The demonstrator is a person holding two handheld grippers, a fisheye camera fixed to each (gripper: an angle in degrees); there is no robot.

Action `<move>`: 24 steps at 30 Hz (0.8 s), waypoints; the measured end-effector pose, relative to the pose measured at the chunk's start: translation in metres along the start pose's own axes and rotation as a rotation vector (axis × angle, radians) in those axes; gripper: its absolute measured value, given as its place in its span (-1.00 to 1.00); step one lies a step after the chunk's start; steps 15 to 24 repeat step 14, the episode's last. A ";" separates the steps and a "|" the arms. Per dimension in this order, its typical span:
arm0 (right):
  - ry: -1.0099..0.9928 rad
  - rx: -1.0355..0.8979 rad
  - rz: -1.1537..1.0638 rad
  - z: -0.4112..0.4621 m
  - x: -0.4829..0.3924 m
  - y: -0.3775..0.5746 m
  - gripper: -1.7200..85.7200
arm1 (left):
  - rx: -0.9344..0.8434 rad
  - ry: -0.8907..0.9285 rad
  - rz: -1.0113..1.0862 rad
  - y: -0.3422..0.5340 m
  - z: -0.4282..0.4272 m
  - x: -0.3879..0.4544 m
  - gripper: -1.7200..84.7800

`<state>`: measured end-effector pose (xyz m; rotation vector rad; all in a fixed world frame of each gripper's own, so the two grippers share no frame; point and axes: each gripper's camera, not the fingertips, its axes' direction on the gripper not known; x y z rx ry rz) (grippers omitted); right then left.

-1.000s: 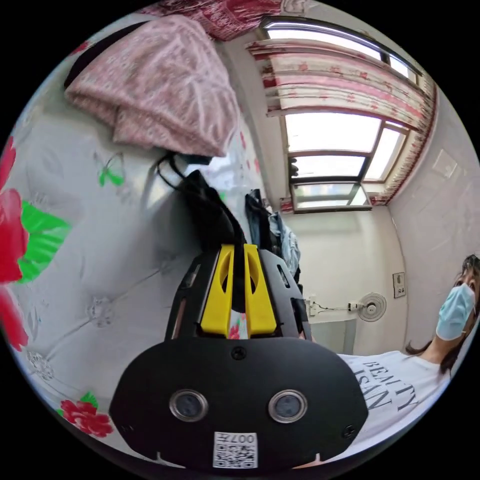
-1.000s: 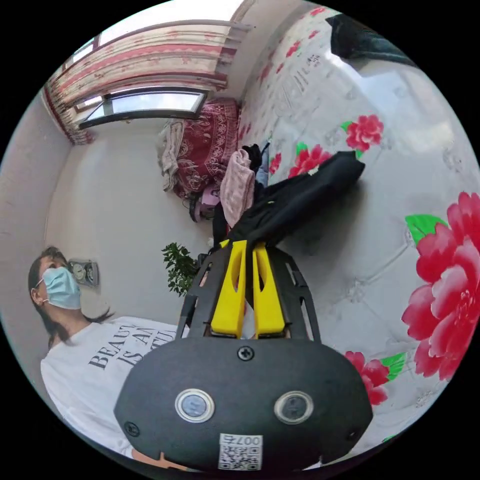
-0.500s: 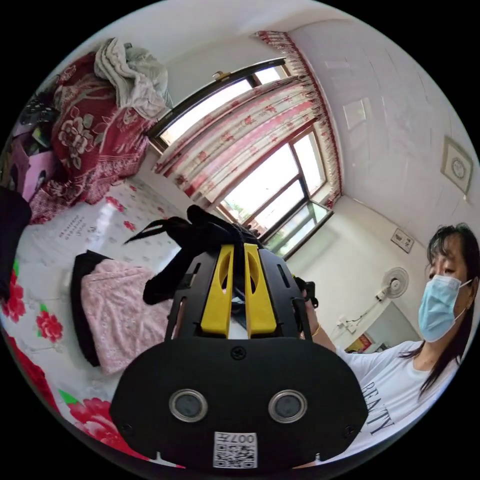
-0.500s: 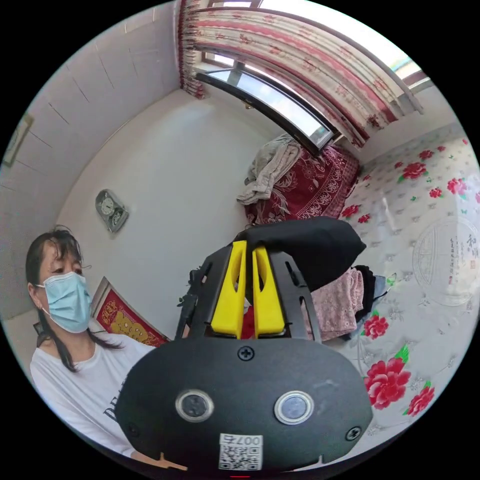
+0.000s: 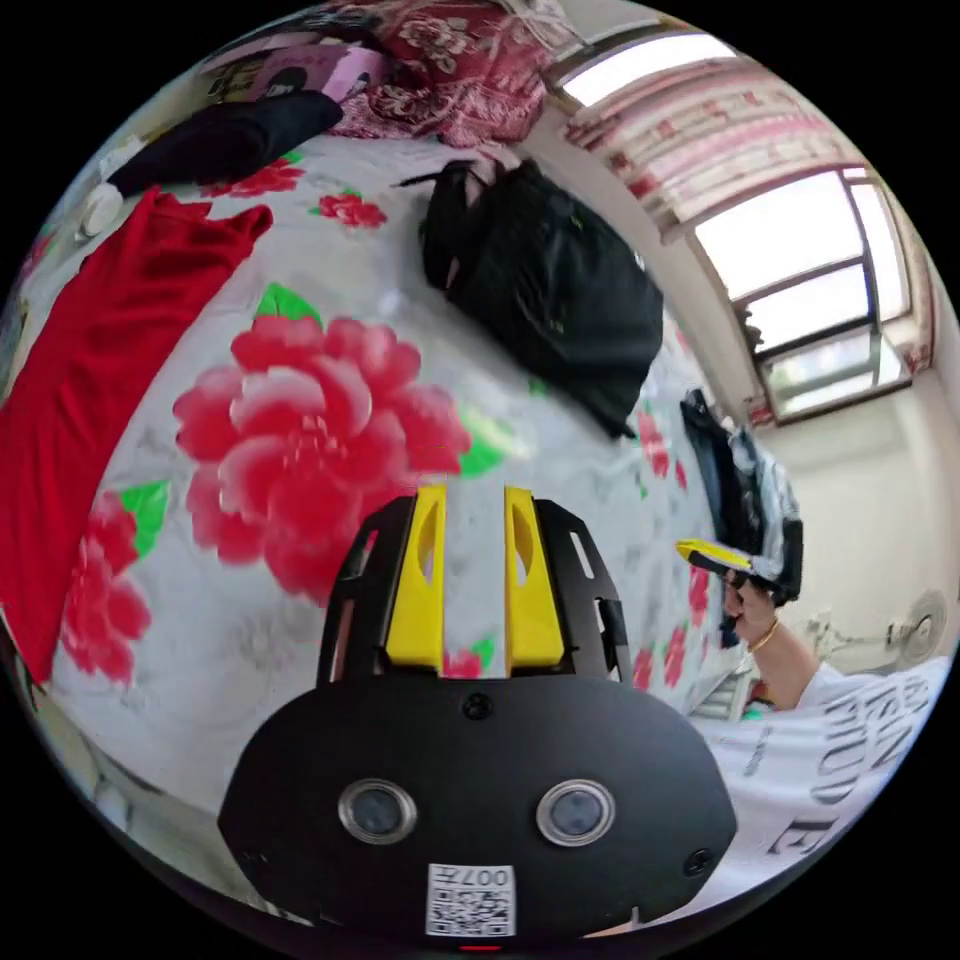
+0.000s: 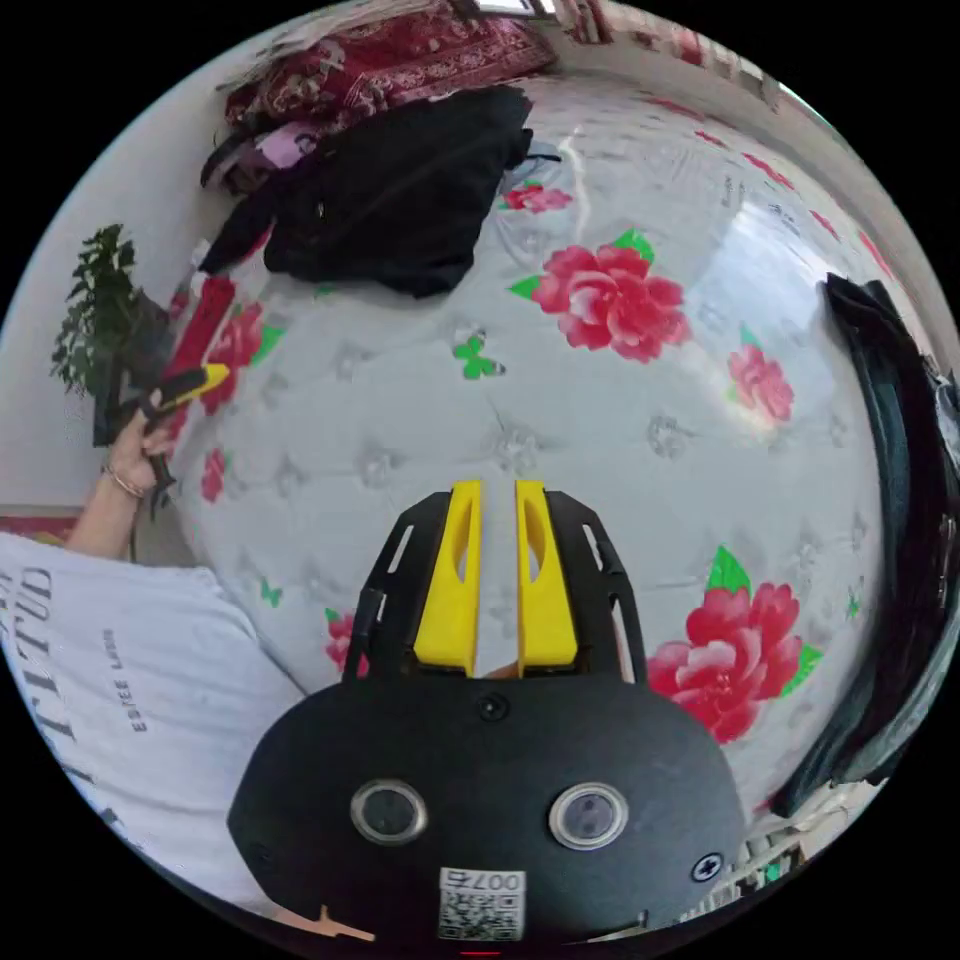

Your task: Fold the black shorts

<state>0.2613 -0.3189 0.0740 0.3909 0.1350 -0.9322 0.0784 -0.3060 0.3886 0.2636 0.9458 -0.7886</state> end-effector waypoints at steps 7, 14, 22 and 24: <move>0.208 0.052 -0.056 0.026 -0.048 0.067 -0.90 | -0.222 -0.167 0.259 0.066 0.067 0.121 -0.78; 0.065 0.289 0.218 -0.017 0.027 0.079 -0.85 | -0.295 -0.188 0.333 0.093 0.127 0.241 -0.77; 0.065 0.289 0.218 -0.017 0.027 0.079 -0.85 | -0.295 -0.188 0.333 0.093 0.127 0.241 -0.77; 0.065 0.289 0.218 -0.017 0.027 0.079 -0.85 | -0.295 -0.188 0.333 0.093 0.127 0.241 -0.77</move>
